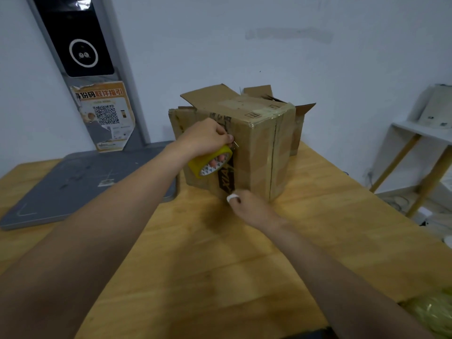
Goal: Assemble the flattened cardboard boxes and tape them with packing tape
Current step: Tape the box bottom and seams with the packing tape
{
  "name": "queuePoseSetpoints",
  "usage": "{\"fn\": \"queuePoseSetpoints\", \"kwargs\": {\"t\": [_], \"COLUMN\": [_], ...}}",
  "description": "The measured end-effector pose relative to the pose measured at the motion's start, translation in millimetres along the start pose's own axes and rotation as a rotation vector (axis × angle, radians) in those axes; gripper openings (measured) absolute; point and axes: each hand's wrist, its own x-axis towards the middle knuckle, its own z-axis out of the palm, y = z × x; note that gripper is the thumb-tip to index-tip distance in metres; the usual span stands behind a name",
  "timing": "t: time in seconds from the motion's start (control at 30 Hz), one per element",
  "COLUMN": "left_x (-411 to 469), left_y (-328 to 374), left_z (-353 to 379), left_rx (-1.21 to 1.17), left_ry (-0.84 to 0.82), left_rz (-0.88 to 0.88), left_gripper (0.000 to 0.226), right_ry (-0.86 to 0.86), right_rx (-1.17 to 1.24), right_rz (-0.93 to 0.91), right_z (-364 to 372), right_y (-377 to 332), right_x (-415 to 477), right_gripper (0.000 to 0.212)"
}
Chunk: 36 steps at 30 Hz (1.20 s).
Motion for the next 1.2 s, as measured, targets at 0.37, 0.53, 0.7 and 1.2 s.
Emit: {"fn": "queuePoseSetpoints", "kwargs": {"t": [0.37,0.53,0.7,1.2], "left_x": [5,1,0,1], "left_y": [0,-1,-2,-18], "left_z": [2,-2,-7,-7], "left_rx": [0.118,0.099,0.116,0.095], "left_ry": [0.024,0.023,0.053,0.103], "left_rz": [0.08,0.092,0.097,0.064], "left_gripper": [0.037,0.038,0.038,0.033], "right_ry": [0.573,0.618,0.56,0.421], "right_rx": [-0.086,-0.319,-0.43,-0.463], "right_rz": [-0.204,-0.283,-0.299,-0.139], "right_z": [-103,-107,-107,-99], "right_y": [-53,-67,-73,-57], "right_x": [-17,0,15,4], "right_gripper": [0.021,0.034,0.032,0.031]}}
